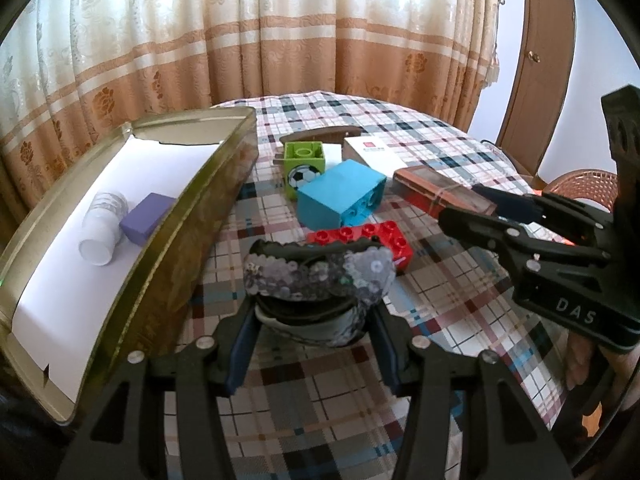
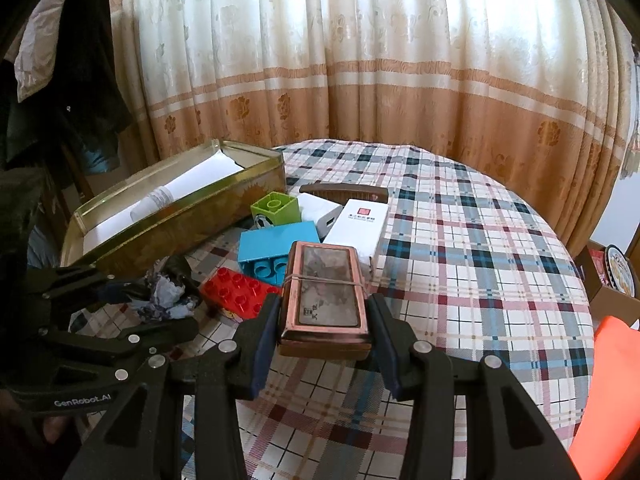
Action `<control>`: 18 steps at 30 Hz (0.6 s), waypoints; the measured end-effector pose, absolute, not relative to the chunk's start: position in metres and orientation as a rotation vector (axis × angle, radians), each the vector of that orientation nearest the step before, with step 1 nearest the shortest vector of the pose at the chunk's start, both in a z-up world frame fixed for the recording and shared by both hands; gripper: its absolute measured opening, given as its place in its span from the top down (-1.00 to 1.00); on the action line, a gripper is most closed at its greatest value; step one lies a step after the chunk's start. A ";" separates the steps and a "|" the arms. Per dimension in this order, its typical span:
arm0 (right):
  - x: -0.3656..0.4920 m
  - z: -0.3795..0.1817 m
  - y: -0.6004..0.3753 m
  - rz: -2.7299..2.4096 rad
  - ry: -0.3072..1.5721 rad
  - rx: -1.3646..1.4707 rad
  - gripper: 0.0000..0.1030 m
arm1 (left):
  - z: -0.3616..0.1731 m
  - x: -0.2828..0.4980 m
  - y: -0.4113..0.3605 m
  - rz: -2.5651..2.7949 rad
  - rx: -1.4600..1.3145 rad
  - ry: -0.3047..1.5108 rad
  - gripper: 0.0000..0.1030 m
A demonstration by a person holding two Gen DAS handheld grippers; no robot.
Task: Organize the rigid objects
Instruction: 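Lift the pink frame with right gripper while left gripper lifts the sequined pouch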
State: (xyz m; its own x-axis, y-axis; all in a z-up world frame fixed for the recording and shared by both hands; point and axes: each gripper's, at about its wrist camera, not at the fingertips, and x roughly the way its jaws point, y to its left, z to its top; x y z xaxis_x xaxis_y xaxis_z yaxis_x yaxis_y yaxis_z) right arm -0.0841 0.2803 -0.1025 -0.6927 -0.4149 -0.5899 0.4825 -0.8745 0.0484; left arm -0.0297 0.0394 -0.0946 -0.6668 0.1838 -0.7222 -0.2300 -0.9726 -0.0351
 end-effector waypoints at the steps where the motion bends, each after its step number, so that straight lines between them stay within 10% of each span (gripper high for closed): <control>1: -0.084 -0.102 0.280 -2.510 0.150 0.833 0.09 | -0.094 -0.029 0.040 2.677 -1.148 0.087 0.00; 18: -0.074 -0.098 0.285 -2.532 0.130 0.747 0.09 | -0.086 -0.024 0.042 2.715 -1.072 0.114 0.00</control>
